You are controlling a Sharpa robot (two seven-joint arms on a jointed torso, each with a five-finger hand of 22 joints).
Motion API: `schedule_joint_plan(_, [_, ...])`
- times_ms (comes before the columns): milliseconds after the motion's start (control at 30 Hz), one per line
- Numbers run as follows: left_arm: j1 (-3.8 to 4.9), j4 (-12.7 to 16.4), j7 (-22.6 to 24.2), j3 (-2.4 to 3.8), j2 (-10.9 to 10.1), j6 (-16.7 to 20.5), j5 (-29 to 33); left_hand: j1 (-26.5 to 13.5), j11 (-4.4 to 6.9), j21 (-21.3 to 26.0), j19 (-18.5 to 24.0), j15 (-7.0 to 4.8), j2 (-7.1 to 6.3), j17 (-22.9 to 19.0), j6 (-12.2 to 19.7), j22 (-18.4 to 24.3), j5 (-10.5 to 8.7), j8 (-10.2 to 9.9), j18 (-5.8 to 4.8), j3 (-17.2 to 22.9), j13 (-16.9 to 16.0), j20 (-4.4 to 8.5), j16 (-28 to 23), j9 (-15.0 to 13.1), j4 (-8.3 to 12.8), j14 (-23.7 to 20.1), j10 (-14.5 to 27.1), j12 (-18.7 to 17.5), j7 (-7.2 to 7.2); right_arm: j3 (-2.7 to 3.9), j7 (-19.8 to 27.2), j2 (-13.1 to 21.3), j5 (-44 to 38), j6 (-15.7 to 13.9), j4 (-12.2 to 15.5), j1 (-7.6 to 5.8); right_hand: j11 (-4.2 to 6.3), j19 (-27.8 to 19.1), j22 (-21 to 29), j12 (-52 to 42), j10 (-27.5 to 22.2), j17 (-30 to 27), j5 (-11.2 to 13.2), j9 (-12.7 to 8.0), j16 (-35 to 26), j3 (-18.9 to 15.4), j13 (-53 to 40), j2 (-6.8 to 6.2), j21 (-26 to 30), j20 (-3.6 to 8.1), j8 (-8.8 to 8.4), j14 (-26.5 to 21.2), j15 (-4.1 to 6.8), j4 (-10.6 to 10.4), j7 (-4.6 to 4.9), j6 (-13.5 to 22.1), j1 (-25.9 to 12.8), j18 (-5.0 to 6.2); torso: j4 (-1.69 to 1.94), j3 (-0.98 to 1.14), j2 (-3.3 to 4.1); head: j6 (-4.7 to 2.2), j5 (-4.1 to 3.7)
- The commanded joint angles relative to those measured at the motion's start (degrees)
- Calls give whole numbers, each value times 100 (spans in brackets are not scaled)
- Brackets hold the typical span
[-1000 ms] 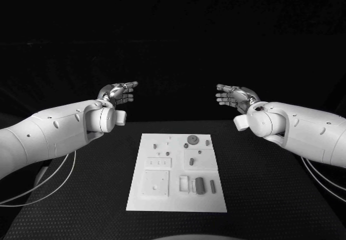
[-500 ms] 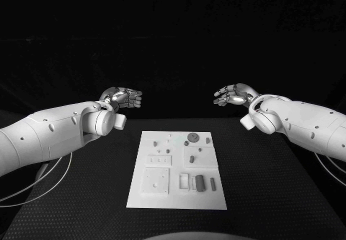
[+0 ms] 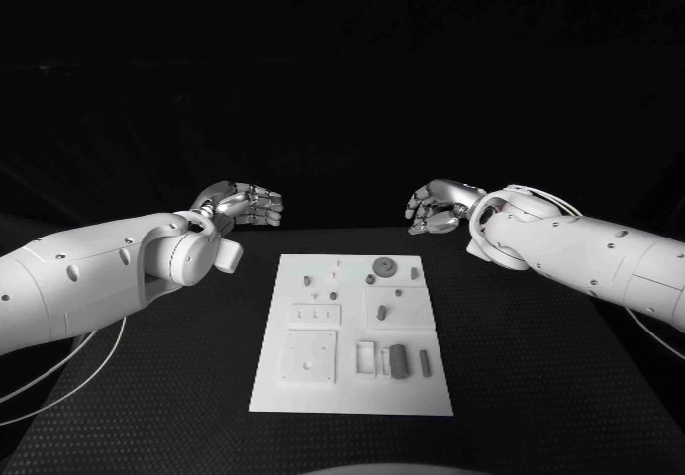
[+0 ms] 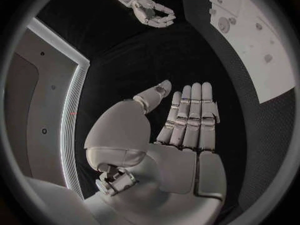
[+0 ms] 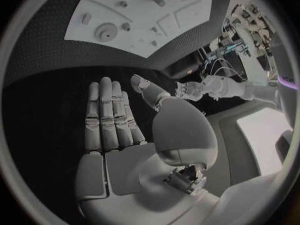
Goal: Assemble the parts on the task board
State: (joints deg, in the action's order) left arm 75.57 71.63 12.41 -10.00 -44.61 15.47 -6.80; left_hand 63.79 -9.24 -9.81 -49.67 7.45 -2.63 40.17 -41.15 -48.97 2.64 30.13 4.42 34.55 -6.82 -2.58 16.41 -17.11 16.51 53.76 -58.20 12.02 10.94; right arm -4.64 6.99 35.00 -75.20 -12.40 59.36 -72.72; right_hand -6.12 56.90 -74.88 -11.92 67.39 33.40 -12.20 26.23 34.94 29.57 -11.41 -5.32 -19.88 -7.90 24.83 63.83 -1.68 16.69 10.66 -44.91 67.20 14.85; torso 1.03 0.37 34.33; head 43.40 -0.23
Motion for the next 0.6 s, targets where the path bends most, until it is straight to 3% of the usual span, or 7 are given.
schedule_joint_plan(33, [18,125,138,10,-11,-179,-94,-22,-23,26,-35,25,-56,-4,46,8,20,-35,-84,-44,13,16,-24,13,2,22,18,-36,95,4,-65,-73,-1230,-225,8,0,105,725,-162,12,142,362,12,46,544,-79,-100,0,-489,330,-22,633,280,-3,-28,-99,142,15,153,6,162,-34,-84])
schedule_joint_plan(100, [20,227,137,12,-67,-179,-94,-34,-26,30,-39,25,-54,-4,46,11,20,-42,-88,-56,17,19,-27,16,0,23,17,-45,94,4,-74,-143,-1392,-207,3,0,200,1168,-167,27,285,741,14,80,1108,-148,-198,-9,-951,569,-53,1029,373,7,-89,-192,208,15,201,4,201,-41,-109])
schedule_joint_plan(167, [29,304,125,16,-98,-185,-94,-41,-27,32,-40,25,-54,-4,47,12,20,-45,-90,-61,18,20,-29,17,-1,24,17,-49,93,4,-73,-201,-1498,-229,0,2,208,1271,-169,47,314,874,7,87,1300,-168,-228,-8,-1129,648,-75,1091,406,6,-95,-217,216,15,241,12,250,-59,-112])
schedule_joint_plan(267, [50,427,111,30,-132,-172,-89,-67,-29,37,-44,25,-56,-4,45,15,20,-53,-95,-82,23,24,-33,20,-5,26,16,-60,94,4,-75,-275,-1776,-246,9,10,239,1508,-184,99,387,1223,-5,99,1843,-206,-297,2,-1651,842,-128,1256,446,-29,-118,-284,210,15,298,1,338,-113,-153])
schedule_joint_plan(300, [64,475,106,32,-143,-183,-78,-78,-31,41,-46,25,-55,-4,46,18,20,-59,-98,-92,27,27,-36,23,-5,27,17,-68,96,4,-77,-298,-1898,-231,12,15,240,1375,-174,185,404,1363,1,108,2036,-160,-353,-19,-1934,876,-200,1139,429,0,-116,-303,177,15,325,-8,374,-119,-175])
schedule_joint_plan(467, [151,664,91,34,-224,-190,-77,-101,-34,48,-50,25,-50,-5,46,22,20,-70,-104,-110,33,31,-42,27,-7,27,17,-83,98,4,-112,-330,-2150,-175,68,47,202,1341,-167,362,332,1461,1,124,2264,-99,-397,-44,-2319,936,-302,1178,407,1,-87,-302,132,15,404,-33,467,-135,-222])
schedule_joint_plan(600, [167,742,98,36,-247,-232,-77,-113,-37,56,-48,25,-59,-5,48,26,20,-79,-109,-124,39,34,-49,31,-3,24,19,-96,97,4,-167,-414,-2322,-101,-4,114,176,1308,-162,471,266,1490,4,132,2361,-82,-409,-77,-2480,955,-355,1176,377,-8,-76,-292,79,15,452,-32,534,-148,-251])
